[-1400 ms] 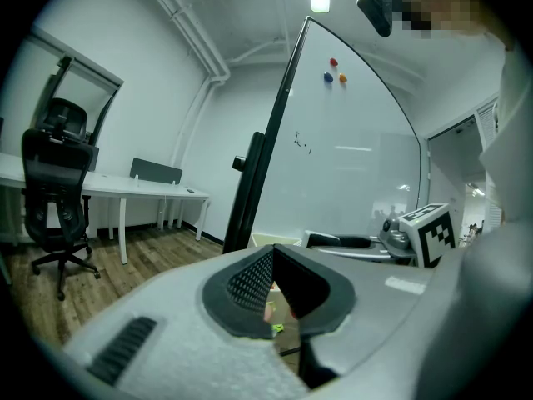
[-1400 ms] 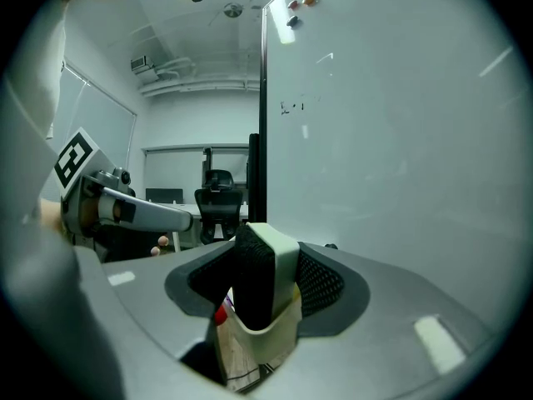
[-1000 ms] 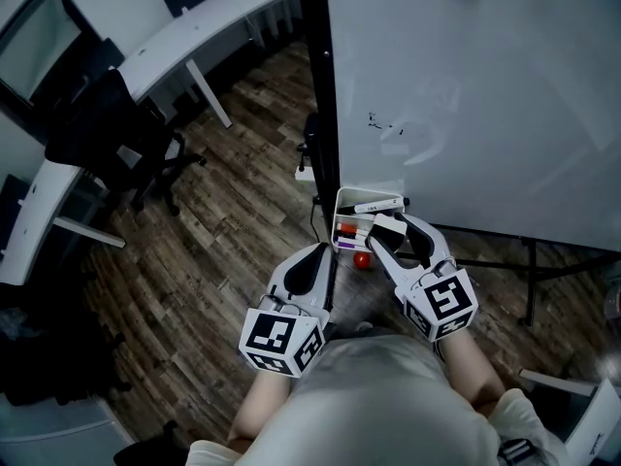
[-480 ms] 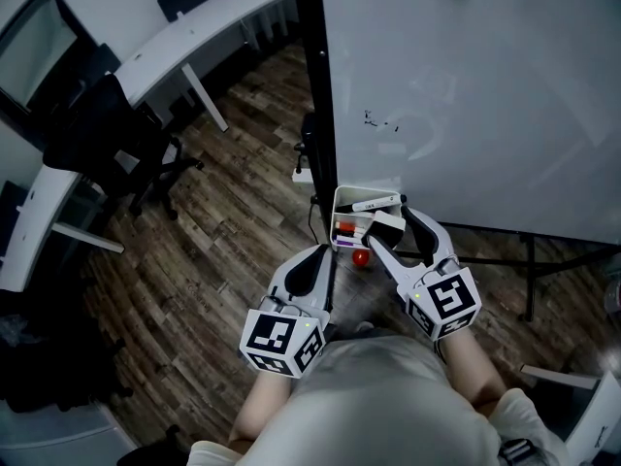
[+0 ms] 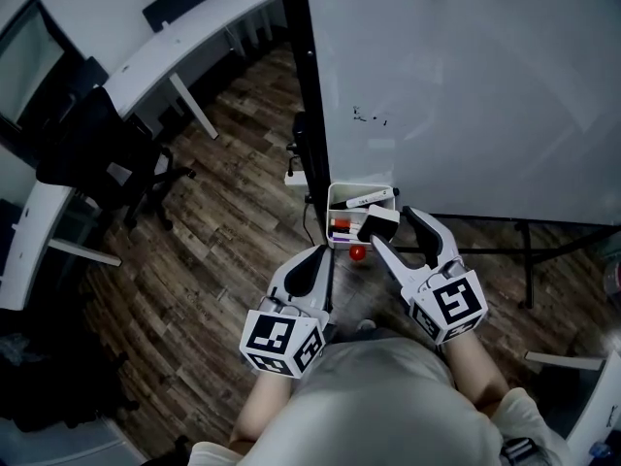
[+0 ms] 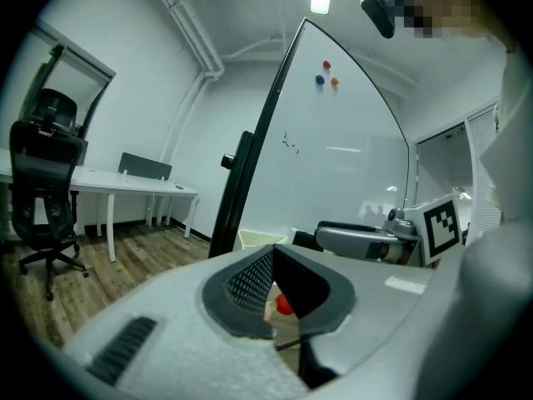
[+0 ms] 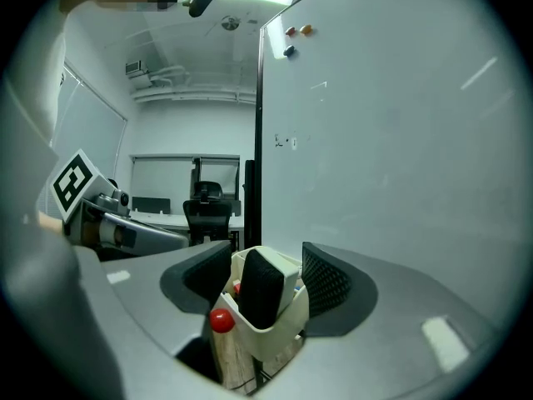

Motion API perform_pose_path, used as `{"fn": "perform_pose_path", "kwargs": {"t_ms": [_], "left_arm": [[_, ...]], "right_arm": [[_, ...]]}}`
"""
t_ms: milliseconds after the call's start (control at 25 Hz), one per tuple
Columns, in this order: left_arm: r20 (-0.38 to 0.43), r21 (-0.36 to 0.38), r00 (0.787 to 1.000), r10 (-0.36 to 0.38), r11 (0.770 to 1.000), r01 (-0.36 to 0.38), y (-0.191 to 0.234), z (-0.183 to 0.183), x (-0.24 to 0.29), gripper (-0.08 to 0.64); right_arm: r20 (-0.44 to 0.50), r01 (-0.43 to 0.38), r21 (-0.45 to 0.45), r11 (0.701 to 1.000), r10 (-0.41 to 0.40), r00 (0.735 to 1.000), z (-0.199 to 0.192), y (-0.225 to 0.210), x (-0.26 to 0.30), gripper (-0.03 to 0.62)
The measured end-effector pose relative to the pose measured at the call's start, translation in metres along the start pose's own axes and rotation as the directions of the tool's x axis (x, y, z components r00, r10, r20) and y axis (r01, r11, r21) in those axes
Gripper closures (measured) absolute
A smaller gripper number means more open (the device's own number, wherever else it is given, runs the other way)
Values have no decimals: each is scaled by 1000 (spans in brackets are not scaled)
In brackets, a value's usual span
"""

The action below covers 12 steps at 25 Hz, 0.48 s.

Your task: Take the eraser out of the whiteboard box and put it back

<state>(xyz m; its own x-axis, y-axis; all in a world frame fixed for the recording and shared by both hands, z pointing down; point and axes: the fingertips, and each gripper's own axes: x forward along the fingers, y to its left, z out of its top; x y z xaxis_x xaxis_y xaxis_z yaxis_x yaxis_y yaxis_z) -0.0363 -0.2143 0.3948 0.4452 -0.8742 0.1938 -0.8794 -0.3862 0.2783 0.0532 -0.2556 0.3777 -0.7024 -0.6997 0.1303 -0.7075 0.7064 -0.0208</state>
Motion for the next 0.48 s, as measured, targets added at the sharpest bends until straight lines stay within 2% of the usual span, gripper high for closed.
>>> {"fn": "perform_pose_path", "kwargs": {"t_ms": [480], "left_arm": [[-22,8,997,-79,997,79,-12,-6,-12,558]], "right_arm": [[19,90,15,996,-90,996,10,18,-31,440]]}}
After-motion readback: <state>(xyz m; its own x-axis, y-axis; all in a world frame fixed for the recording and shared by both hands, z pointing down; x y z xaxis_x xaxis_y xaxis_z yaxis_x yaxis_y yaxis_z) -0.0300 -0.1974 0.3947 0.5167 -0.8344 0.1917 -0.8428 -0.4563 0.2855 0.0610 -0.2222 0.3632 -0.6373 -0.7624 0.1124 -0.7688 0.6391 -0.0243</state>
